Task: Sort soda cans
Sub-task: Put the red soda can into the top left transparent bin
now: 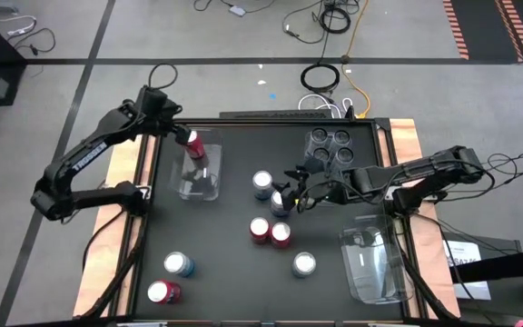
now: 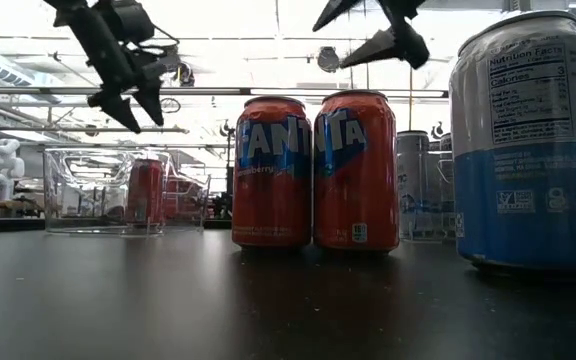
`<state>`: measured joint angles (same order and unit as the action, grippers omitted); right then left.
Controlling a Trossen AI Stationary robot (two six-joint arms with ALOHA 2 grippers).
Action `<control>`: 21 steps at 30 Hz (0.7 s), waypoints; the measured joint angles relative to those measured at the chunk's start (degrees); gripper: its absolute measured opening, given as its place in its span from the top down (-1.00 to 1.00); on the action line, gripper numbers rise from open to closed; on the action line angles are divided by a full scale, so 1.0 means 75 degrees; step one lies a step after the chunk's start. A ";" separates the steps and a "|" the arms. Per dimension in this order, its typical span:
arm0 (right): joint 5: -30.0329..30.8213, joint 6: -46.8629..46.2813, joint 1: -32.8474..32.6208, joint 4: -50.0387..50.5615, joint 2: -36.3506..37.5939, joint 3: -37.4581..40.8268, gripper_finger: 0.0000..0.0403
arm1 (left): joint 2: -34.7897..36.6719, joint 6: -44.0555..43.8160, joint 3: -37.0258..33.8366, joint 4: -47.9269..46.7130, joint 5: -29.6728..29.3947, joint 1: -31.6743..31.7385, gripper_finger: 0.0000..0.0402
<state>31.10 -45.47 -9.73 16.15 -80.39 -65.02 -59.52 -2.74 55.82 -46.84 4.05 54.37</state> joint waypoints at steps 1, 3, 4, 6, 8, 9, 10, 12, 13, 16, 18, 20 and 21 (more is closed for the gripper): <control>-0.0026 0.0096 0.0017 -0.0051 -0.0044 -0.0079 -0.48 | 0.0108 0.0384 0.0002 -0.0146 0.0000 0.0000 -0.78; -0.0093 0.0249 0.0054 -0.0011 -0.0160 -0.0393 -0.48 | 0.0332 0.1305 0.0002 -0.0511 0.0000 0.0000 -0.78; -0.0107 0.0328 0.0060 0.0114 -0.0245 -0.0599 -0.48 | 0.0440 0.1688 0.0002 -0.0709 0.0000 -0.0003 -0.78; -0.0124 0.0511 0.0090 0.0590 -0.0514 -0.1176 -0.48 | 0.0624 0.2036 0.0002 -0.1111 0.0000 -0.0003 -0.78; -0.0162 0.0595 0.0092 0.1346 -0.0886 -0.1908 -0.48 | 0.0787 0.2019 0.0002 -0.1391 0.0000 0.0000 -0.78; -0.0198 0.0594 0.0095 0.1858 -0.1117 -0.2329 -0.48 | 0.0867 0.2019 0.0002 -0.1542 0.0000 0.0000 -0.78; -0.0250 0.0571 0.0107 0.2343 -0.1358 -0.2772 -0.48 | 0.0942 0.2022 0.0002 -0.1691 0.0000 0.0000 -0.78; -0.0524 0.0375 0.0145 0.3418 -0.1864 -0.3741 -0.48 | 0.1074 0.2017 0.0002 -0.1860 0.0000 -0.0001 -0.78; -0.0681 0.0223 0.0170 0.3955 -0.2153 -0.4255 -0.48 | 0.1141 0.2013 0.0002 -0.1923 0.0002 0.0000 -0.78; -0.1289 -0.0320 0.0264 0.5438 -0.3069 -0.5765 -0.48 | 0.1336 0.2012 0.0002 -0.2217 0.0132 0.0000 -0.78; -0.1677 -0.0657 0.0328 0.6315 -0.3718 -0.6715 -0.48 | 0.1463 0.2012 -0.0001 -0.2456 0.0451 0.0000 -0.78; -0.1976 -0.0892 0.0369 0.7014 -0.4325 -0.7567 -0.48 | 0.1626 0.2013 -0.0001 -0.2598 0.0915 0.0000 -0.78; -0.2074 -0.0969 0.0391 0.7281 -0.4581 -0.7908 -0.48 | 0.1714 0.2023 -0.0001 -0.2680 0.1233 0.0000 -0.78</control>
<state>15.55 -52.74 -6.79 70.76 -114.75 -124.33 -46.66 12.44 55.81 -66.94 13.30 54.37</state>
